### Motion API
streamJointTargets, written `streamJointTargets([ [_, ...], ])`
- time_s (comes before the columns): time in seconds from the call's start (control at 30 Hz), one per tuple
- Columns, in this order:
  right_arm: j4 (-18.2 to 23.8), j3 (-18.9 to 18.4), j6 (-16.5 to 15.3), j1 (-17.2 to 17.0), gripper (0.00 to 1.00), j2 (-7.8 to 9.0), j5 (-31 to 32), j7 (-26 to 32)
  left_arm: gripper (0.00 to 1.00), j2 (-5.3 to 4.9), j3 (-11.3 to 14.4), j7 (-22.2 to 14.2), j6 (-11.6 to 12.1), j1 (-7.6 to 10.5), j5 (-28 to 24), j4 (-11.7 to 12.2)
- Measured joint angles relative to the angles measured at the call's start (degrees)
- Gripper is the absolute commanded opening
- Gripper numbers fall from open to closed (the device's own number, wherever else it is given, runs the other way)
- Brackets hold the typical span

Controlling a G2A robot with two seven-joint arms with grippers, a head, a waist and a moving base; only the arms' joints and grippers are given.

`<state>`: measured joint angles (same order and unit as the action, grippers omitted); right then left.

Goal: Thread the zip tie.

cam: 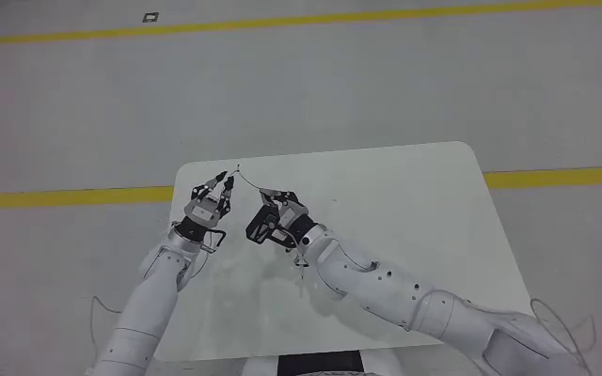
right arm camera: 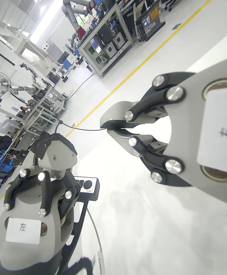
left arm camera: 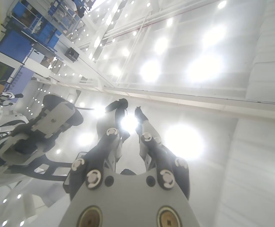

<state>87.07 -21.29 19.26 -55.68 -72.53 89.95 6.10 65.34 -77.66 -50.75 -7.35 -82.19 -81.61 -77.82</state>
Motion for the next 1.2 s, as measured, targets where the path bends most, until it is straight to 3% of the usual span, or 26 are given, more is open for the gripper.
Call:
streamJointTargets([
  [0.07, 0.1, 0.2, 0.1, 0.1, 0.0, 0.11, 0.0, 0.2, 0.0, 0.02, 0.0, 0.1, 0.0, -0.08, 0.2, 0.0],
  [0.83, -0.9, 2.3, 0.2, 1.7, 0.0, 1.5, 0.0, 1.7, 0.0, 0.4, -1.4, -0.8, 0.4, -0.6, -0.9, 0.1],
  [1.2, -1.0, 0.2, 0.2, 0.3, 0.0, 1.99, 0.0, 1.9, 0.0, 0.62, -1.8, -0.8, 0.3, -0.03, -1.1, 0.5],
])
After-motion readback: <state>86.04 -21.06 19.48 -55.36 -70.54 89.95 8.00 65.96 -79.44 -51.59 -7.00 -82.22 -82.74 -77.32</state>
